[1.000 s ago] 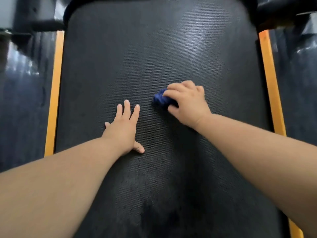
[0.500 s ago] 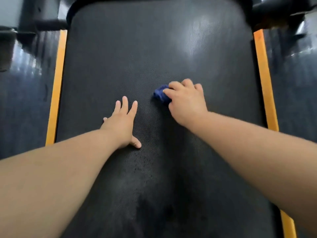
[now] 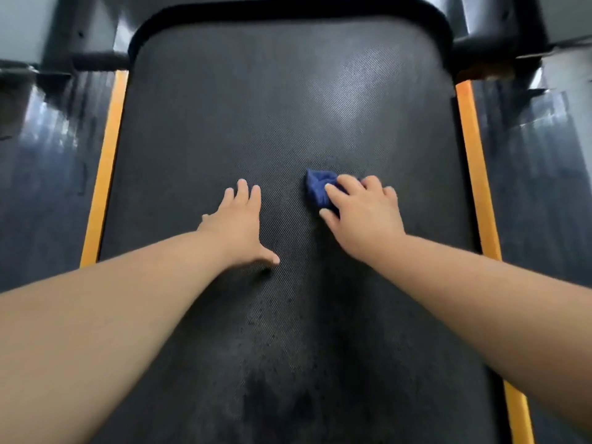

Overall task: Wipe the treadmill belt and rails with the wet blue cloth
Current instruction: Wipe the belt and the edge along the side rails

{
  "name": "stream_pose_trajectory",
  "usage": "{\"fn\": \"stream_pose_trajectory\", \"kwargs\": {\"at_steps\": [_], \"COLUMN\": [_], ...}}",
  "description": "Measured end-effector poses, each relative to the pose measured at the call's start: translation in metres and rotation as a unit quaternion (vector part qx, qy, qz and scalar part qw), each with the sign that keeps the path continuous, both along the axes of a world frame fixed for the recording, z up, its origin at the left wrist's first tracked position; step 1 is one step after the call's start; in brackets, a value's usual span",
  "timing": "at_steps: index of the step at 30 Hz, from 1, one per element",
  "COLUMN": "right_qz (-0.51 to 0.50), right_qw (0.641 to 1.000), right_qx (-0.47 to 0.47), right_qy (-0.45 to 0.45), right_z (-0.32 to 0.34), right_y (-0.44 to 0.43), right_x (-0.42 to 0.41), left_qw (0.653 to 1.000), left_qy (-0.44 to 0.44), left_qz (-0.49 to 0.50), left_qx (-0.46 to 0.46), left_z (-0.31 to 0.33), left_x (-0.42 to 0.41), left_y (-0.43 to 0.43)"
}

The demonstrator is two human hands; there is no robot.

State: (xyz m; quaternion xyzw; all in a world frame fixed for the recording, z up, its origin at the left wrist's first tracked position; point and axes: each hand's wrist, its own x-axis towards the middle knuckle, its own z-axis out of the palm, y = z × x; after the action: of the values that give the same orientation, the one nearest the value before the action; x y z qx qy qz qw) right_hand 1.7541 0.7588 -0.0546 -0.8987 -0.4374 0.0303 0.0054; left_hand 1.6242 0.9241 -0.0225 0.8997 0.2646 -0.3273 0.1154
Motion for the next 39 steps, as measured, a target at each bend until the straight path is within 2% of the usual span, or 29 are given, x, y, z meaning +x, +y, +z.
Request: {"fn": "stream_pose_trajectory", "kwargs": {"at_steps": [3,5,7,10,12,14,17,19,21,24,25,27,31,34,35,39], "right_qz": [0.097,0.139,0.120,-0.010,-0.031,0.005,0.094,0.144,0.132,0.038,0.033,0.049,0.129,0.173,0.166,0.025], "right_qw": [0.994,0.989,0.991,0.998,0.998,0.997,0.988,0.981,0.984,0.993,0.993,0.990,0.984,0.979,0.981,0.998], "right_qx": [0.032,0.026,0.047,0.022,0.026,0.071,0.098,0.093,0.090,0.023,0.007,-0.003,0.034,0.048,0.047,-0.001], "right_qy": [0.032,0.049,0.038,0.054,0.056,0.036,0.071,0.087,0.083,0.111,0.113,0.131,0.115,0.100,0.088,0.066], "right_z": [-0.009,-0.013,-0.013,-0.009,-0.008,-0.007,-0.020,-0.022,-0.016,-0.008,-0.010,-0.009,-0.016,-0.017,-0.016,-0.005], "right_y": [-0.023,-0.027,-0.017,0.010,0.017,0.005,-0.036,-0.040,-0.021,0.008,0.012,0.003,-0.050,-0.054,-0.047,-0.005], "right_x": [-0.045,-0.037,-0.002,0.053,0.055,0.022,-0.034,-0.021,0.008,0.045,0.048,0.035,-0.018,-0.007,0.001,0.041], "left_qw": [0.999,0.999,0.998,0.998,0.997,0.997,0.998,0.997,0.997,0.996,0.997,0.997,0.998,0.999,0.999,0.999], "left_qy": [0.023,0.046,0.057,0.066,0.074,0.073,0.068,0.074,0.081,0.084,0.082,0.075,0.063,0.053,0.052,0.038], "left_qz": [-0.022,-0.018,-0.013,-0.002,0.008,0.014,0.006,0.003,0.003,0.004,0.001,0.001,0.002,-0.001,-0.001,-0.002], "left_qx": [-0.007,0.002,-0.002,-0.012,-0.014,-0.017,-0.011,-0.005,-0.004,-0.006,-0.003,-0.008,-0.008,-0.005,-0.005,-0.015], "left_z": [-0.010,-0.016,-0.015,-0.010,-0.010,-0.011,-0.016,-0.017,-0.014,-0.012,-0.012,-0.011,-0.011,-0.013,-0.013,-0.015], "left_x": [0.010,0.012,0.015,0.018,0.021,0.020,0.019,0.020,0.021,0.022,0.022,0.020,0.019,0.019,0.018,0.014], "left_y": [-0.015,-0.019,-0.019,-0.022,-0.024,-0.024,-0.023,-0.023,-0.023,-0.025,-0.024,-0.022,-0.022,-0.022,-0.022,-0.018]}}
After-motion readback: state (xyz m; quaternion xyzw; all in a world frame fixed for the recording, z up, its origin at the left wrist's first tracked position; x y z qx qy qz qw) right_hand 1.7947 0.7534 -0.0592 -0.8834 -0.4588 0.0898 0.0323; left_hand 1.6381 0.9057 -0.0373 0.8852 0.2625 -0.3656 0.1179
